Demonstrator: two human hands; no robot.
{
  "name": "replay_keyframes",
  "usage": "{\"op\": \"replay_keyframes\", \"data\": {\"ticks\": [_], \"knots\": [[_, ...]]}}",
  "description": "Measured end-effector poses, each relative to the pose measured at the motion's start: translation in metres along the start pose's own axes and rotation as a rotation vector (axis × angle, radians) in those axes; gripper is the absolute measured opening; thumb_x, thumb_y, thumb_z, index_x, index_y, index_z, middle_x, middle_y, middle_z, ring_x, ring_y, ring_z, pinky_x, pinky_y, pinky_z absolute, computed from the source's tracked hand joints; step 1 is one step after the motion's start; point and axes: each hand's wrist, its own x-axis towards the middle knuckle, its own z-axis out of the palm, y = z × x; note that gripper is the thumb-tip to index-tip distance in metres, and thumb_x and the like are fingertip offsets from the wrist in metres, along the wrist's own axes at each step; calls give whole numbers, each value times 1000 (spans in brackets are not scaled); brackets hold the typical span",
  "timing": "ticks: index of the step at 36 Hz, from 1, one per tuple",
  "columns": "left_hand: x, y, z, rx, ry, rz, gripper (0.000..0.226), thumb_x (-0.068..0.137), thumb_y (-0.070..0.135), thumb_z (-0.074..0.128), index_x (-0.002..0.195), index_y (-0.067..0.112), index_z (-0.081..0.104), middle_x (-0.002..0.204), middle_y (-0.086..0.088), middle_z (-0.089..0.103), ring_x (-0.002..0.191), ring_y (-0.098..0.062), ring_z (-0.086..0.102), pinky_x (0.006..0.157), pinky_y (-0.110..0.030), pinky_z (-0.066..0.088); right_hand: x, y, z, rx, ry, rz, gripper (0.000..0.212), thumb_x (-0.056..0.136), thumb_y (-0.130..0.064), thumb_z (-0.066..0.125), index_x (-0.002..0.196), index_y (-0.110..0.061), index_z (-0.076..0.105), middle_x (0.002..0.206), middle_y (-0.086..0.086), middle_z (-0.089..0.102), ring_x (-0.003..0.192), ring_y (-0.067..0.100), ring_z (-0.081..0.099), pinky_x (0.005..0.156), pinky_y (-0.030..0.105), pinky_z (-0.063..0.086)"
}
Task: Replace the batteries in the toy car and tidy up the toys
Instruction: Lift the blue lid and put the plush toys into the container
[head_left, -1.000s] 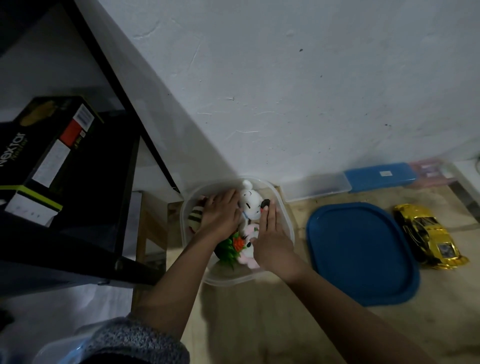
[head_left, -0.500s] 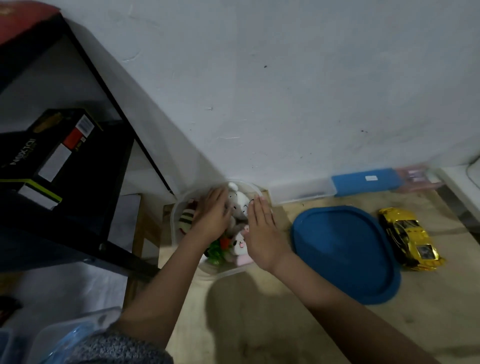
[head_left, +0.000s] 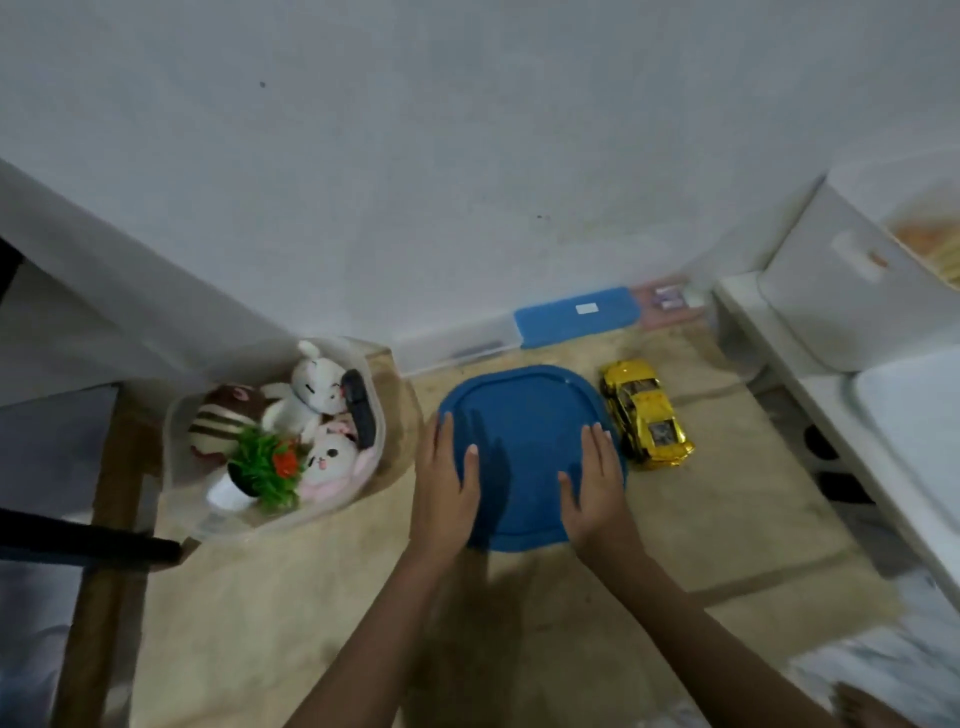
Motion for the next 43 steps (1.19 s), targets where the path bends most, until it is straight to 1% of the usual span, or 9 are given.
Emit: {"op": "replay_keyframes", "data": {"ticks": [3,7,12,21,27,32,36,41,43], "knots": [[-13,-13,16,37,-16,-114,58,100,35,34,150,16,12,159,-2,3,146,-15,0,116,-27,6,-15,17,2,-3,-6,58,61,97,-22,40,146,-2,12,156,13,11,145,23,4,118,33,11],[-18,-21,25,78,-32,-190,60,101,30,35,150,8,8,158,-9,4,146,-23,1,119,-35,6,-25,27,2,15,-3,139,68,96,-20,44,147,0,3,157,15,2,145,26,-3,114,28,2],[-21,-25,32,91,-49,-182,57,101,19,36,149,9,8,159,-4,5,146,-22,-3,116,-29,1,-22,31,10,5,-28,177,70,96,-20,45,146,2,0,156,17,-1,145,28,-2,111,24,-2],[-20,-18,28,-124,114,-284,59,93,-10,37,148,8,22,156,-5,20,143,-17,18,107,-14,15,-13,24,13,80,57,236,73,90,-9,55,146,0,10,154,14,15,143,24,11,115,27,10],[-10,-2,14,-199,160,-270,62,91,-12,37,148,12,24,155,-2,24,140,-15,24,93,-1,21,-12,15,10,231,123,261,74,86,-6,61,146,-3,17,150,11,24,140,21,19,111,23,15],[-2,13,-5,-212,189,-187,61,92,-12,36,147,10,24,155,0,21,134,-2,18,82,16,13,-12,-2,6,292,184,224,74,86,-8,60,147,-8,17,152,6,22,140,18,19,113,28,20],[1,18,-27,-229,225,-146,60,93,-11,37,148,11,22,156,2,18,135,0,13,90,12,10,-5,-24,1,317,200,163,72,88,-8,58,147,-10,17,153,4,19,141,16,18,108,23,18],[-1,7,-68,-211,310,-147,59,95,-6,38,148,14,21,156,6,18,143,-7,13,107,-9,11,6,-65,7,319,145,81,71,89,-5,54,147,-7,14,155,6,15,142,17,15,104,12,12],[-5,-3,-87,-222,340,-152,59,95,-6,38,148,14,21,156,6,18,143,-8,14,109,-14,13,8,-83,17,335,111,44,70,89,-4,53,148,-6,14,154,6,16,142,20,17,106,15,16]]}}
